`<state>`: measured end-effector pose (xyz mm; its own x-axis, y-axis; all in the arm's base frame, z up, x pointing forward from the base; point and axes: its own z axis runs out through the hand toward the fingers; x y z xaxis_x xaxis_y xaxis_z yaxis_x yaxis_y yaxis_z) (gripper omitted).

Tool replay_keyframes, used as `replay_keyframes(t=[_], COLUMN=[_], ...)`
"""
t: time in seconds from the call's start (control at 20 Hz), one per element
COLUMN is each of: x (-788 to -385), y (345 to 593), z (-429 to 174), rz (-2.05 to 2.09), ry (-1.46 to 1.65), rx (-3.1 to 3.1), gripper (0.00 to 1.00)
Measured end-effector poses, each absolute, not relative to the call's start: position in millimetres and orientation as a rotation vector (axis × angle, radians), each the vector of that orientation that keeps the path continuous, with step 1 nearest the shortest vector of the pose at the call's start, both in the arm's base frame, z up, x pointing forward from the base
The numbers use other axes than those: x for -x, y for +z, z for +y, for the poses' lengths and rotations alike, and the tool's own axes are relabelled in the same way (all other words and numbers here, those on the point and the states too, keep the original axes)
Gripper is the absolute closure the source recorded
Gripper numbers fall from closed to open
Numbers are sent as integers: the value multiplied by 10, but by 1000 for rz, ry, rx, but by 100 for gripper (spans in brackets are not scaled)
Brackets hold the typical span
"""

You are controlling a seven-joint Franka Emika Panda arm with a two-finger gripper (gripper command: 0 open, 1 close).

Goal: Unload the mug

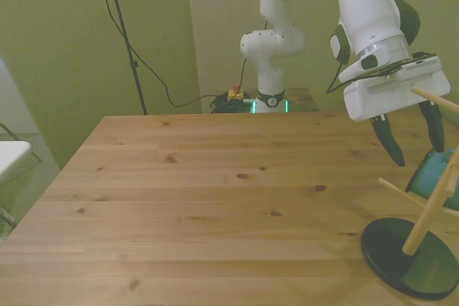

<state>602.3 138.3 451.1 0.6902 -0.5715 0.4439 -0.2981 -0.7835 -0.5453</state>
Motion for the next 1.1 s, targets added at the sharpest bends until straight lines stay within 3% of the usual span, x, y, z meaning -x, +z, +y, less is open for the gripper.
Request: replay_keyframes(t=[0.6, 0.65, 1.1], x=[-6190, -6199, -6209], y=[4226, 4198, 4150], z=[1574, 1562, 1575], rz=[546, 544, 528], ry=[-1000, -1009, -1035], rx=[2377, 2372, 2335], gripper=[0, 100, 100])
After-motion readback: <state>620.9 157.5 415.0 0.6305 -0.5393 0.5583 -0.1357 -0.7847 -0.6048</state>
